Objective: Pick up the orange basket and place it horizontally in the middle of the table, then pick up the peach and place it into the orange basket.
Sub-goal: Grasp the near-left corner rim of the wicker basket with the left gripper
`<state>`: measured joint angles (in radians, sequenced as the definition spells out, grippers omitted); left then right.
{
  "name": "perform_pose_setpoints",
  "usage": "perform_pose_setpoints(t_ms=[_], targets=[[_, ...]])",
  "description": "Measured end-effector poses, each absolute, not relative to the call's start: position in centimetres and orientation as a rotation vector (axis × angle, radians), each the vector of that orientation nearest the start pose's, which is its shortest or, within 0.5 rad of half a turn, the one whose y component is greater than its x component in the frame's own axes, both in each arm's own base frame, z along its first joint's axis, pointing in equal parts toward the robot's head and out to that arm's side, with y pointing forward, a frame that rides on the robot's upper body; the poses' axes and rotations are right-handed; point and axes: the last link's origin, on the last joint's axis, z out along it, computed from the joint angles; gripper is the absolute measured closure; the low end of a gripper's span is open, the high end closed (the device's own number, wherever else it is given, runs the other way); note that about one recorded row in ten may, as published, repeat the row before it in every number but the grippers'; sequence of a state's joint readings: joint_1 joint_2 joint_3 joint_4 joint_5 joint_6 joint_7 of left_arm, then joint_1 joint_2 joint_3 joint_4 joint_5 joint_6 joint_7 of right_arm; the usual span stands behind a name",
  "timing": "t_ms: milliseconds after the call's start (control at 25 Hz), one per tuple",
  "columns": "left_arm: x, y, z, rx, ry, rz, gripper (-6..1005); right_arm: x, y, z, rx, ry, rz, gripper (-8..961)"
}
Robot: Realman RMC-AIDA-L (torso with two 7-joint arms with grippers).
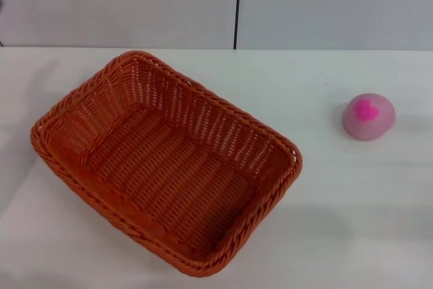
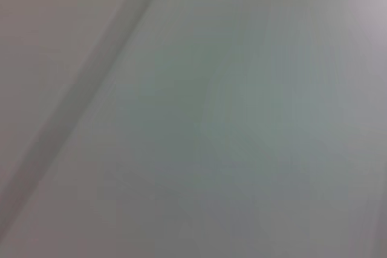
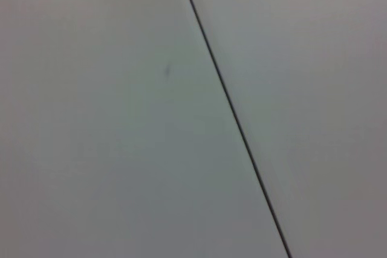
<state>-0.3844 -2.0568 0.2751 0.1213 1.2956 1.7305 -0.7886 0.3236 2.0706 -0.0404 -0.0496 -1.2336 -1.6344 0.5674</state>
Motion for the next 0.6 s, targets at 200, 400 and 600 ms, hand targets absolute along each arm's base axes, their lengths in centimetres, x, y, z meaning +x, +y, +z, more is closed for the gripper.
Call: perform_pose_setpoints(t_ms=[200,400,600], targets=[[-29.3,31.7,8.0,-2.013,-0.534,-1.256,193,35.8,27.0,6.9,-1.341,0.536,1.1,382],[-28.0,33.4,10.1,-2.213,-0.649,-1.126,196,35.9,27.2,6.9,-1.349,0.55,1.099,381],[-25.5,35.2,11.5,-2.407,-0.718,-0.824,198,36.1,27.3,6.8,-1.351,0.566,1.087,381]])
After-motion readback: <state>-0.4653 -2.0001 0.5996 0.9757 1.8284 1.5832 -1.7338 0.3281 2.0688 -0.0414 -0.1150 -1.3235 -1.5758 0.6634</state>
